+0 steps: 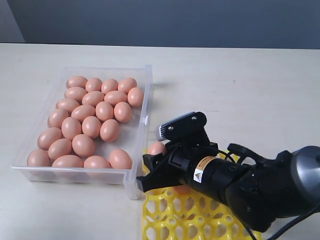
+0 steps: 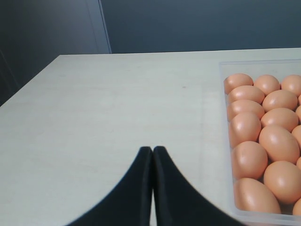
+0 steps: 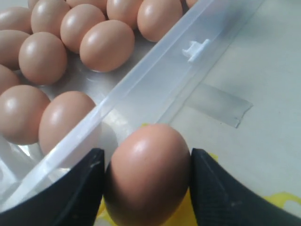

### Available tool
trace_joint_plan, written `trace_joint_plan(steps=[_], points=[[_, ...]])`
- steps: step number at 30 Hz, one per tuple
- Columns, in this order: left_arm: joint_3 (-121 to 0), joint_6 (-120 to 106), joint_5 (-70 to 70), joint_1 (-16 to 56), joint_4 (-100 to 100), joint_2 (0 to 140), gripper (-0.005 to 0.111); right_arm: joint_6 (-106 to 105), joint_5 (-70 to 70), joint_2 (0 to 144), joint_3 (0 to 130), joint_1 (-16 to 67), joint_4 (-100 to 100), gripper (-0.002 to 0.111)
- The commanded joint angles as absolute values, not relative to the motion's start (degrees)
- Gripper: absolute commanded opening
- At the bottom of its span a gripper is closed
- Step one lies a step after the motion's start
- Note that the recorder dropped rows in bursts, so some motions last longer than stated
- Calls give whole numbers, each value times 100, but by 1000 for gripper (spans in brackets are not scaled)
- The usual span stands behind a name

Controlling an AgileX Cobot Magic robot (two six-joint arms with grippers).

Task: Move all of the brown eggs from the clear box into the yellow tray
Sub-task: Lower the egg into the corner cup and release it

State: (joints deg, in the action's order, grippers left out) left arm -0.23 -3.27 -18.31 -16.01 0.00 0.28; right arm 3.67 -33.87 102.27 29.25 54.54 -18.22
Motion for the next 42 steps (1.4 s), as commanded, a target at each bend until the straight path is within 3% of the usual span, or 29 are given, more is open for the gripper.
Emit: trace_joint_plan(steps=[1, 5, 42], points=[[0, -324, -1769, -1575, 0, 0, 0, 637, -3578, 10298, 2904, 5429, -1330, 5], [0, -324, -1769, -1575, 0, 0, 0, 651, -3655, 10313, 2904, 5429, -1329, 12], [0, -324, -1769, -1575, 0, 0, 0, 606, -3898, 10374, 2904, 5429, -1334, 12]])
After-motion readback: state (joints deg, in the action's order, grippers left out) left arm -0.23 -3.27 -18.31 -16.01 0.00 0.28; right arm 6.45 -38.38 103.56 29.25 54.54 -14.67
